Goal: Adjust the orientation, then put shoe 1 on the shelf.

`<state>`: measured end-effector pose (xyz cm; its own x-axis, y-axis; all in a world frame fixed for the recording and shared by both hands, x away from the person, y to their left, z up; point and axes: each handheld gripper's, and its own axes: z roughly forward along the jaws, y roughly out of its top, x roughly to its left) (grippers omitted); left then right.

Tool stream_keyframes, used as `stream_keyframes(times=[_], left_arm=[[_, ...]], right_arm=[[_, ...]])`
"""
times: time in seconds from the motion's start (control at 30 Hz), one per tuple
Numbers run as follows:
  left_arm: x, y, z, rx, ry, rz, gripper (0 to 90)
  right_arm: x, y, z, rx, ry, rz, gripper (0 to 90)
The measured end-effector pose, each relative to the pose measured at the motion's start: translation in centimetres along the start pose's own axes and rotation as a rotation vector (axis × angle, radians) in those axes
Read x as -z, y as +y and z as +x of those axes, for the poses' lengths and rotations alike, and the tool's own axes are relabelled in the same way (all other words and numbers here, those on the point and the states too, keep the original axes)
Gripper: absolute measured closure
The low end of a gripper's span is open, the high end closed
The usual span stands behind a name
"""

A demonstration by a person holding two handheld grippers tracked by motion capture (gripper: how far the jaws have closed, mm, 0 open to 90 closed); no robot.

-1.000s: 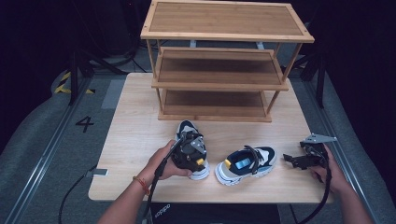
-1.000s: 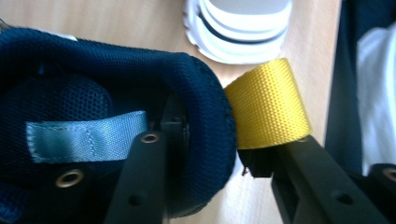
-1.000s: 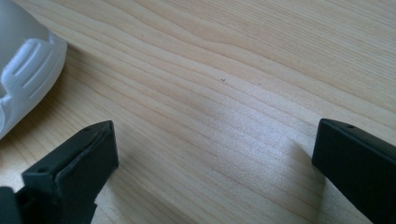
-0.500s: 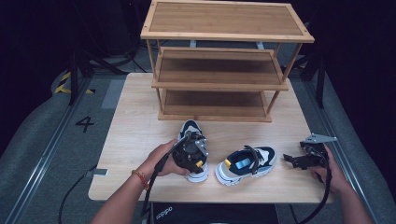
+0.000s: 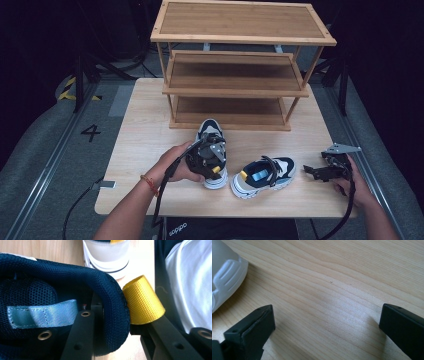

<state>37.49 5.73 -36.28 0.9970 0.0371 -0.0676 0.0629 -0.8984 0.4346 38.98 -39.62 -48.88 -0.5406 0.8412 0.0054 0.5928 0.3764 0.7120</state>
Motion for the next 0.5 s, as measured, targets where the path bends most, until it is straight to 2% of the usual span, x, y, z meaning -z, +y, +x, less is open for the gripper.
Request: stream_keyframes(times=[0.27, 0.5], left_arm=[[1.8, 1.8, 0.0, -0.063, 0.042, -0.01, 72.7], [3.3, 4.1, 0.2, -0.119, 0.071, -0.026, 72.7]], right_arm=[[0.0, 0.0, -0.1, 0.004, 0.004, -0.001, 0.5], [0.0, 0.0, 0.0, 0.004, 0.005, -0.001, 0.6]])
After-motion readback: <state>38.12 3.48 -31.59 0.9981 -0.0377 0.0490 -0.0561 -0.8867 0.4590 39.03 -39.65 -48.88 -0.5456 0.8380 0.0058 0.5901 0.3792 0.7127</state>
